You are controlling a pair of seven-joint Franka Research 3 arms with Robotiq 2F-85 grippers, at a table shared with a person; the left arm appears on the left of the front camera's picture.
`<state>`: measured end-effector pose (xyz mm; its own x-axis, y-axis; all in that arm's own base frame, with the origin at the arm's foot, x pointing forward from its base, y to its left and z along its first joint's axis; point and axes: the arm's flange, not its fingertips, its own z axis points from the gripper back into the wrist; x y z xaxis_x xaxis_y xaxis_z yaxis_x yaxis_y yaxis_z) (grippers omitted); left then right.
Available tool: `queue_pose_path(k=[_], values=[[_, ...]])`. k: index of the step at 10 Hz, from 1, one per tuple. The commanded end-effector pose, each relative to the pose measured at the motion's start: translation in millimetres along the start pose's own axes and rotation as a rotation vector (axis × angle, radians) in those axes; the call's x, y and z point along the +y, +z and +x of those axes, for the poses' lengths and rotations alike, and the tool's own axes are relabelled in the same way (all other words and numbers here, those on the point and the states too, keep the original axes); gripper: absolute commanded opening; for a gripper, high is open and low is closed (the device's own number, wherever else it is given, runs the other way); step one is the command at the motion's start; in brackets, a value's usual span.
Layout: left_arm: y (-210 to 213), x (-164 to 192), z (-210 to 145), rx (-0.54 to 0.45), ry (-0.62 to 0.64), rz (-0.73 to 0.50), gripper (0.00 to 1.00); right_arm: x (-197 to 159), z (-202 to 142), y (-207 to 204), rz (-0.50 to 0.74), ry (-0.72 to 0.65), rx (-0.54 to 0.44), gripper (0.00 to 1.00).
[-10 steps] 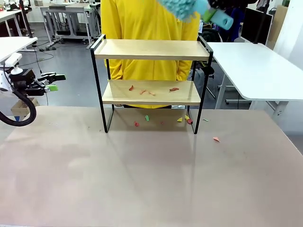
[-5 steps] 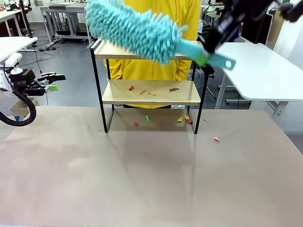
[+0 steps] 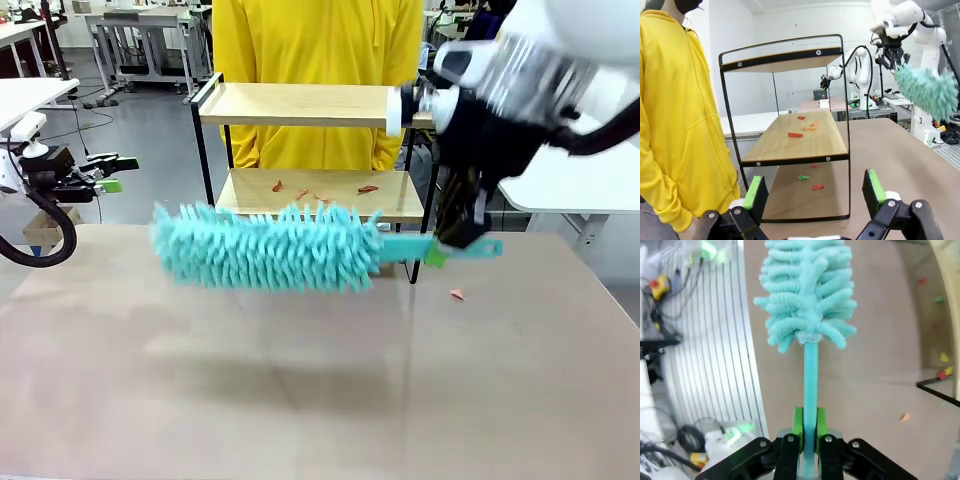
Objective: Clean the shelf.
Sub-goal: Clean the specific section of the Shelf indicated by the human with the Duster.
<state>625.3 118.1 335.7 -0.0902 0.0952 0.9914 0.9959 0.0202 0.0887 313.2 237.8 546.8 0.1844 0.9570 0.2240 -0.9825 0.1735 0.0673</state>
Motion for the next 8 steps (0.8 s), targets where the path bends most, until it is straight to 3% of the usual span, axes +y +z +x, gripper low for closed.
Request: queue_pose_path(k=[1, 4, 6, 7, 8], values=[[0, -1, 3, -0.001, -0.018, 0.001, 1.00, -7, -20, -23, 0.009, 0.085, 0.064, 0.13], [0, -1, 3, -0.001, -0.018, 0.001, 1.00, -14, -55, -51, 0.047, 0.115, 0.200, 0.13], [0, -1, 3, -0.001, -0.018, 0.001, 1.00, -20, -59, -57, 0.002, 0.115, 0.305, 0.13], [0, -1, 3, -0.001, -0.018, 0.001, 1.00, -34, -52, -45, -0.027, 0.049, 0.316, 0.13], [0, -1, 3, -0.001, -0.018, 0.001, 1.00, -15, -58, -63, 0.031, 0.094, 0.264, 0.13]])
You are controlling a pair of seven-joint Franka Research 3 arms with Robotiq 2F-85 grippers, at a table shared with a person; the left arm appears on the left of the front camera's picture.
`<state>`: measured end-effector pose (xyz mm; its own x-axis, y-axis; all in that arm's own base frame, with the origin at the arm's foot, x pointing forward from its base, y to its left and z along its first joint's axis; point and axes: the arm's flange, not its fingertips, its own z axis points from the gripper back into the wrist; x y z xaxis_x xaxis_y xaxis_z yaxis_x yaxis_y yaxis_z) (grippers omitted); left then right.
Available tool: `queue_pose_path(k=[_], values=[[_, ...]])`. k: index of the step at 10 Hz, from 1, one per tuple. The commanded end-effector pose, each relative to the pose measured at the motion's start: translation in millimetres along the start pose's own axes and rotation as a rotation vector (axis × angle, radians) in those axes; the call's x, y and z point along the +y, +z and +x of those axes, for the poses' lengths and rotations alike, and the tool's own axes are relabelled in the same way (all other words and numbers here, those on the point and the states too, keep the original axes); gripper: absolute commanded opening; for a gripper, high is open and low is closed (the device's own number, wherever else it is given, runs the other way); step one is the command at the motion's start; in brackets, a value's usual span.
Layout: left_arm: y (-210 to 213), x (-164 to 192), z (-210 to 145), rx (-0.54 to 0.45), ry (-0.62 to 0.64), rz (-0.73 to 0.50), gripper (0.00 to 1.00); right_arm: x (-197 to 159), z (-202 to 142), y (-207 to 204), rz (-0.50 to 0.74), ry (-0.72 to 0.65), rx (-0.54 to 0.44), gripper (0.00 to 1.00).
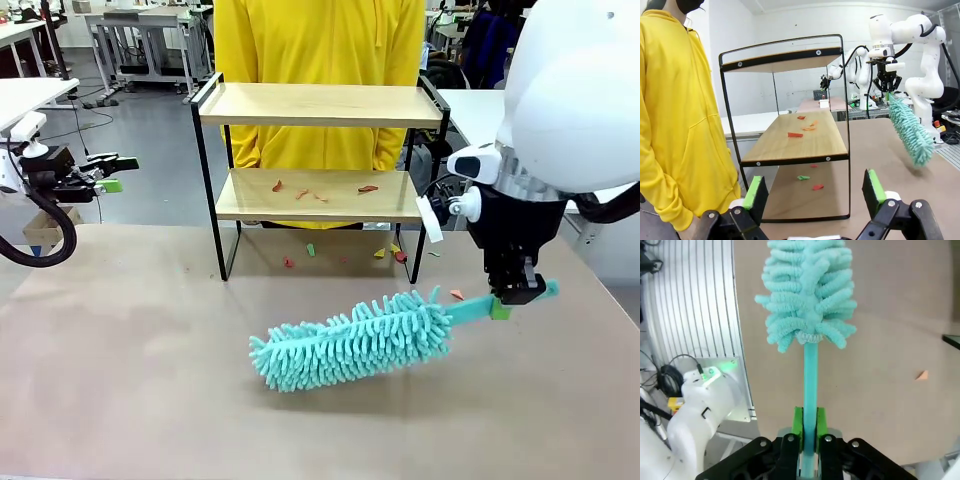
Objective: Clean the shelf.
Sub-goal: Clean the specific section of the Shelf indicated by the human with the Duster.
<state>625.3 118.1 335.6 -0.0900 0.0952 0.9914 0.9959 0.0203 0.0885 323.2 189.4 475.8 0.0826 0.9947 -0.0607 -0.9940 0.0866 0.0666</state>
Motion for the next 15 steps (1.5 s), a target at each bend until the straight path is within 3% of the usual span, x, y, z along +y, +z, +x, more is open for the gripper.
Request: queue_pose_path(k=[1, 15], values=[[0.4, -0.8, 3.2, -0.001, -0.018, 0.001, 1.00, 7.6, 4.0, -4.3, 0.022, 0.010, -0.030, 0.13], [0.4, -0.8, 3.2, -0.001, -0.018, 0.001, 1.00, 7.6, 4.0, -4.3, 0.022, 0.010, -0.030, 0.13]])
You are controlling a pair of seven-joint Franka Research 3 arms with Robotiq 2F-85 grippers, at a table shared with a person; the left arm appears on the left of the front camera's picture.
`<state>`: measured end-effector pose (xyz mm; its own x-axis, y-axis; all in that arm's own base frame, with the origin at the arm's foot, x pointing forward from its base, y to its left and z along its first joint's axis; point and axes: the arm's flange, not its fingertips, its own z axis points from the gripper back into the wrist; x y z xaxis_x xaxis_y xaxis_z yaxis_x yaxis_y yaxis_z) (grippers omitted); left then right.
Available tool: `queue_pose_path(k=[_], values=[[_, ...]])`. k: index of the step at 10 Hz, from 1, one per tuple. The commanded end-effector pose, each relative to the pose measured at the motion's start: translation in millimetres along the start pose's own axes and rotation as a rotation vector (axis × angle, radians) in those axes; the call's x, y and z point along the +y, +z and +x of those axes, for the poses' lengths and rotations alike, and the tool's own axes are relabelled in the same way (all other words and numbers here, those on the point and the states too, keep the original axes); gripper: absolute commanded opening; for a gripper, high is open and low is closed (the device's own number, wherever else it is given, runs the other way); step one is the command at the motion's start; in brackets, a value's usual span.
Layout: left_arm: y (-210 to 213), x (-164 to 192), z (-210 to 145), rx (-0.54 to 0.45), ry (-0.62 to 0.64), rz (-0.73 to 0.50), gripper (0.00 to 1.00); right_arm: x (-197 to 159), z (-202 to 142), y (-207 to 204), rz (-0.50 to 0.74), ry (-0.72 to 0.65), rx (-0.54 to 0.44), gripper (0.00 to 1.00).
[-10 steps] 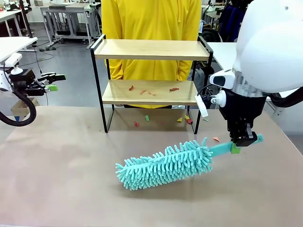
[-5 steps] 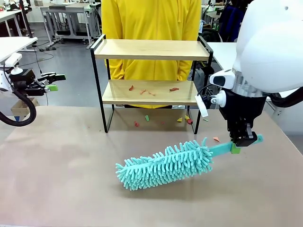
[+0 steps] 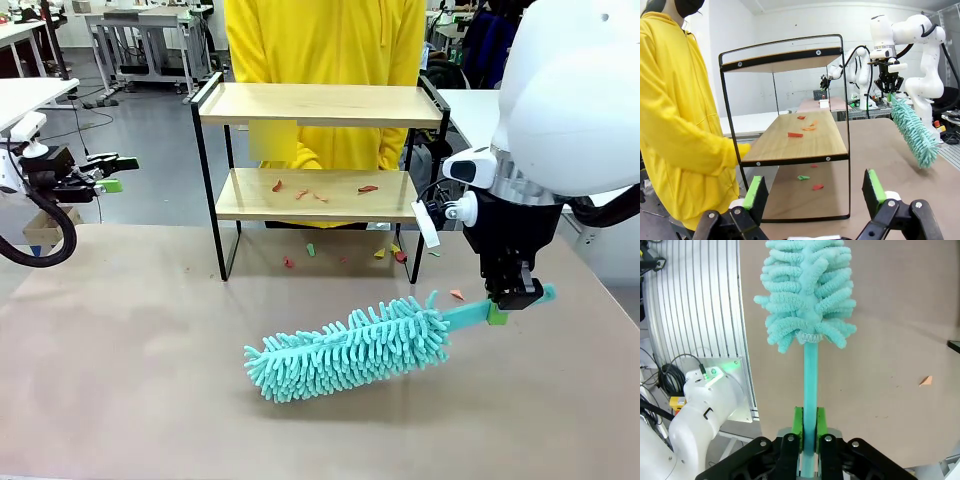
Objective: Clean the shelf.
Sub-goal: Clean the specific section of the Shelf indicated by the human with the Duster.
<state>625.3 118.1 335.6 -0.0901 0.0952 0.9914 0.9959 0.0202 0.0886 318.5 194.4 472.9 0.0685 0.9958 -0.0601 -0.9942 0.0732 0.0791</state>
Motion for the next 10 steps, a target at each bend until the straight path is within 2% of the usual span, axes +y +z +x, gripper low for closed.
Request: queue_pose_path(k=[1, 10], values=[[0.4, -0.8, 3.2, -0.001, -0.018, 0.001, 1.00, 2.7, -0.8, -1.3, 0.010, -0.004, -0.030, 0.13], [0.4, -0.8, 3.2, -0.001, -0.018, 0.001, 1.00, 2.7, -0.8, -1.3, 0.010, -0.004, -0.030, 0.13]])
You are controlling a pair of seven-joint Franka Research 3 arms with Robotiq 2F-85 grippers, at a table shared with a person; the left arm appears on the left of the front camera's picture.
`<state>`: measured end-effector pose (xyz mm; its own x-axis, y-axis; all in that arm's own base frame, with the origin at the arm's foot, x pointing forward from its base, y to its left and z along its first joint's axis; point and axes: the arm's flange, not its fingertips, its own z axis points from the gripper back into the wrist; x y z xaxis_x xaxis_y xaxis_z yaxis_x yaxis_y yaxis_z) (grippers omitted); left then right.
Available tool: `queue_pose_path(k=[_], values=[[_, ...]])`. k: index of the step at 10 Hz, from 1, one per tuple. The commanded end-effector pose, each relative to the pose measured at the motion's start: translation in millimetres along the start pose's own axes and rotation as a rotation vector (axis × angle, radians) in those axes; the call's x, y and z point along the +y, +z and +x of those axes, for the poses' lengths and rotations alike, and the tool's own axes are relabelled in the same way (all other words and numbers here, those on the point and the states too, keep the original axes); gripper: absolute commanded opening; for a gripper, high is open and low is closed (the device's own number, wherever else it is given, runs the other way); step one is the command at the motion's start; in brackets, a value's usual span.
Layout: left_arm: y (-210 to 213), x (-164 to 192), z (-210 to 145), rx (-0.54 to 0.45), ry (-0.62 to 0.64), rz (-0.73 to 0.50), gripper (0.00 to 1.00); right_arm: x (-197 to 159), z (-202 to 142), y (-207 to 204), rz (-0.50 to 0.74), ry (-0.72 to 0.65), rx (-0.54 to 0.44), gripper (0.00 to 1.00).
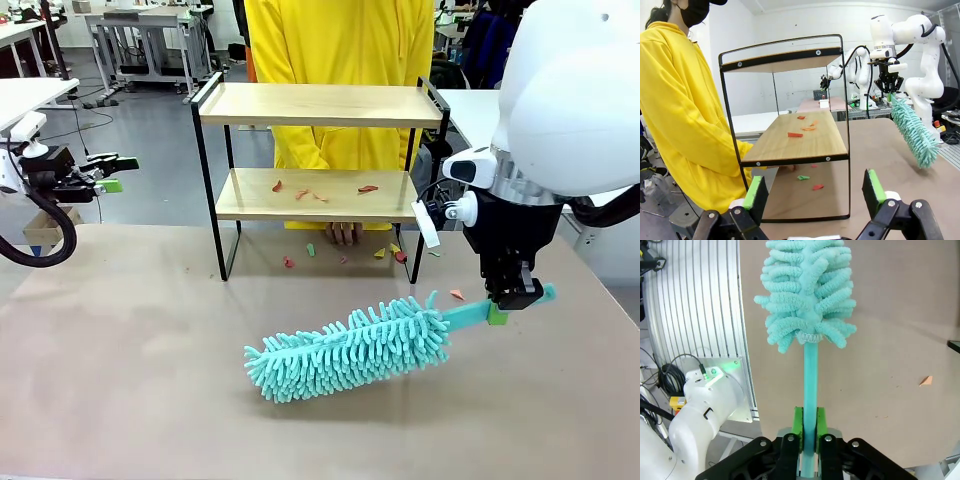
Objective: Clean the shelf.
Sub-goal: Clean the specific section of the Shelf indicated by the human with the Duster.
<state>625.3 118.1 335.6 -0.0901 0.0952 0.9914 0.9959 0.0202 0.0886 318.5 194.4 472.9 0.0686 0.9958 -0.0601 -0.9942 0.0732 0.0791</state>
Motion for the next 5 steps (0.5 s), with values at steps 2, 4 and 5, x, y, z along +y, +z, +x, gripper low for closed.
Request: queue_pose_path(k=[2, 4, 5], values=[[0.4, -0.8, 3.2, -0.001, -0.018, 0.001, 1.00, 2.6, -0.8, -1.3, 0.010, -0.004, -0.030, 0.13], [0.4, -0.8, 3.2, -0.001, -0.018, 0.001, 1.00, 2.6, -0.8, -1.3, 0.010, -0.004, -0.030, 0.13], [0.4, -0.8, 3.2, -0.001, -0.018, 0.001, 1.00, 2.6, -0.8, -1.3, 0.010, -0.004, -0.030, 0.13]])
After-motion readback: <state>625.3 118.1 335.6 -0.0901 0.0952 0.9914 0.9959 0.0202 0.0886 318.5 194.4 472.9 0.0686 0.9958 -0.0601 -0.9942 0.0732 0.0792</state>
